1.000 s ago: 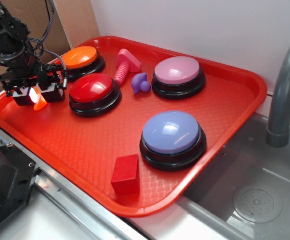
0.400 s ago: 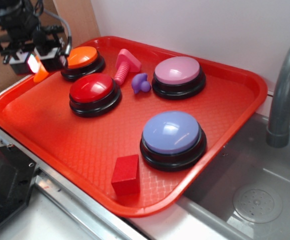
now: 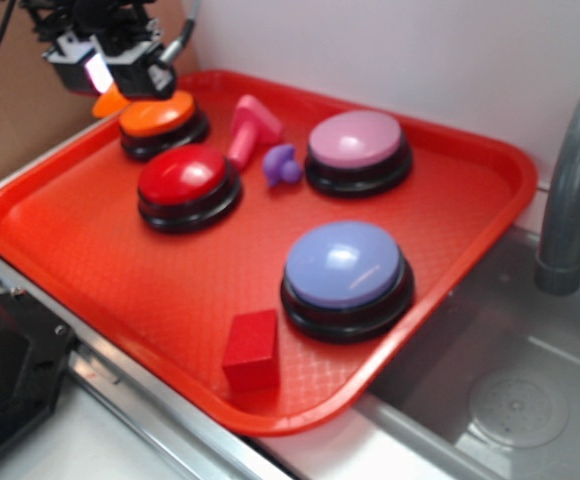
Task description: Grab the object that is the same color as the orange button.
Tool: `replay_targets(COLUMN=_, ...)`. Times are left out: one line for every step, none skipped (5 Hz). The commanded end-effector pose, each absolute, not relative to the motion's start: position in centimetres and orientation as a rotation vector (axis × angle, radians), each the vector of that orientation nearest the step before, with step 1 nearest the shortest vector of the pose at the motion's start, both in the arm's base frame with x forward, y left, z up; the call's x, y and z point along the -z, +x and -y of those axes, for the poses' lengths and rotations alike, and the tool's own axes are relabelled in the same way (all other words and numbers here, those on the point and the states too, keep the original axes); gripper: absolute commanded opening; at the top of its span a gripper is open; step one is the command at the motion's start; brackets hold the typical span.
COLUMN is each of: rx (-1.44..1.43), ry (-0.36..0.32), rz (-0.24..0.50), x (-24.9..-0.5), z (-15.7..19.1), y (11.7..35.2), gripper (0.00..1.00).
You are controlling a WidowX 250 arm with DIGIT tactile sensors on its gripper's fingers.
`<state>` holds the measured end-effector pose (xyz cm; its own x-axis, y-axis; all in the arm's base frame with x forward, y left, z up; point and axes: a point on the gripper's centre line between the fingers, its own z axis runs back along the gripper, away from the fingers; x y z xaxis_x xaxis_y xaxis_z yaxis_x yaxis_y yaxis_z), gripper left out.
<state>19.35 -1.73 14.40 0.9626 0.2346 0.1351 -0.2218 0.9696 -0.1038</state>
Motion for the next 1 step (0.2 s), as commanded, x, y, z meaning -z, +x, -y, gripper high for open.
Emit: replay_targets(rx=-0.259, ry=-0.085, rz=0.16, x=-16.26, z=2.23, y=17.72, gripper=0.0)
